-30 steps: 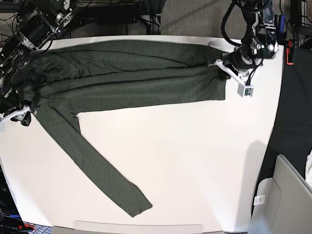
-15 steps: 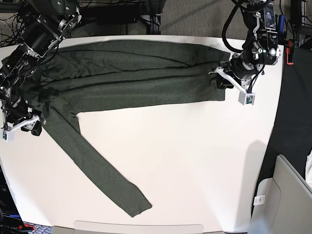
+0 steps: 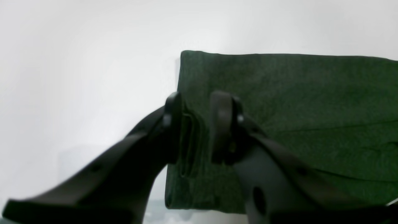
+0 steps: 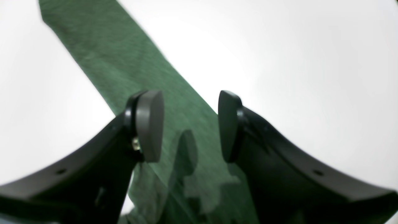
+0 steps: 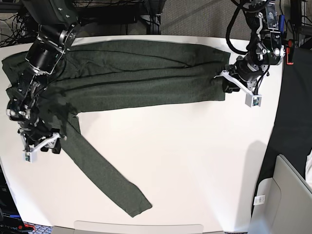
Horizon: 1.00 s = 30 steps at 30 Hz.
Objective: Fold the T-shirt properly
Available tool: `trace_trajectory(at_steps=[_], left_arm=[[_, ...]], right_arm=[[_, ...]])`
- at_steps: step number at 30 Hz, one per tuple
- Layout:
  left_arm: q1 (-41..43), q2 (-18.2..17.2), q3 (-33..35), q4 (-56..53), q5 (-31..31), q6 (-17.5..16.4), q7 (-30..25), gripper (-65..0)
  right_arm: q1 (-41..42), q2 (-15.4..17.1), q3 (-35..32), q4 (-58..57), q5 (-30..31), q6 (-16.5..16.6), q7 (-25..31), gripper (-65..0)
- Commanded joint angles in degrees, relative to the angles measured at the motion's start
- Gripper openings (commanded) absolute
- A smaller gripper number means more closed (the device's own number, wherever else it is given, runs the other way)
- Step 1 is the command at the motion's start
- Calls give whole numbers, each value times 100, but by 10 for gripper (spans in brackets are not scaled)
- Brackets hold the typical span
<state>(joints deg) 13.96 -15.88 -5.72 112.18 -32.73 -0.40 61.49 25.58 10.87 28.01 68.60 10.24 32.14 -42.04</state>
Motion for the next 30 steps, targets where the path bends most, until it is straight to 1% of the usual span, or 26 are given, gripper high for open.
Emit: trace_trajectory(at_steps=[1, 4, 8, 13, 16, 18, 23, 26, 30], left_arm=[[-29, -43, -22, 127, -28, -17, -70, -494], [-20, -43, -22, 127, -28, -17, -70, -494], [-20, -43, -22, 127, -28, -17, -70, -494], [-29, -43, -22, 127, -28, -17, -70, -494], [-37, -43, -22, 127, -28, -17, -70, -494], [-37, -43, -22, 127, -28, -17, -70, -494], [-29, -43, -22, 136, -28, -17, -70, -494], [-20, -60, -22, 197, -28, -17, -70, -494], [-11, -60, -22, 259, -28, -17, -70, -494]], right_arm=[[198, 95, -36, 2, 18, 17, 305, -358], [259, 104, -63, -280, -325, 8, 683, -358], [268, 121, -63, -447, -738, 8, 956, -358], [268, 244, -27, -587, -1204, 8, 1044, -358], [268, 253, -19, -702, -1292, 8, 1044, -358], [233, 341, -19, -737, -1292, 8, 1044, -358], [154, 420, -10, -1080, -1292, 8, 1044, -358], [110, 543, -10, -1273, -1266, 8, 1044, -358], [-31, 561, -10, -1370, -1257, 8, 1035, -360]])
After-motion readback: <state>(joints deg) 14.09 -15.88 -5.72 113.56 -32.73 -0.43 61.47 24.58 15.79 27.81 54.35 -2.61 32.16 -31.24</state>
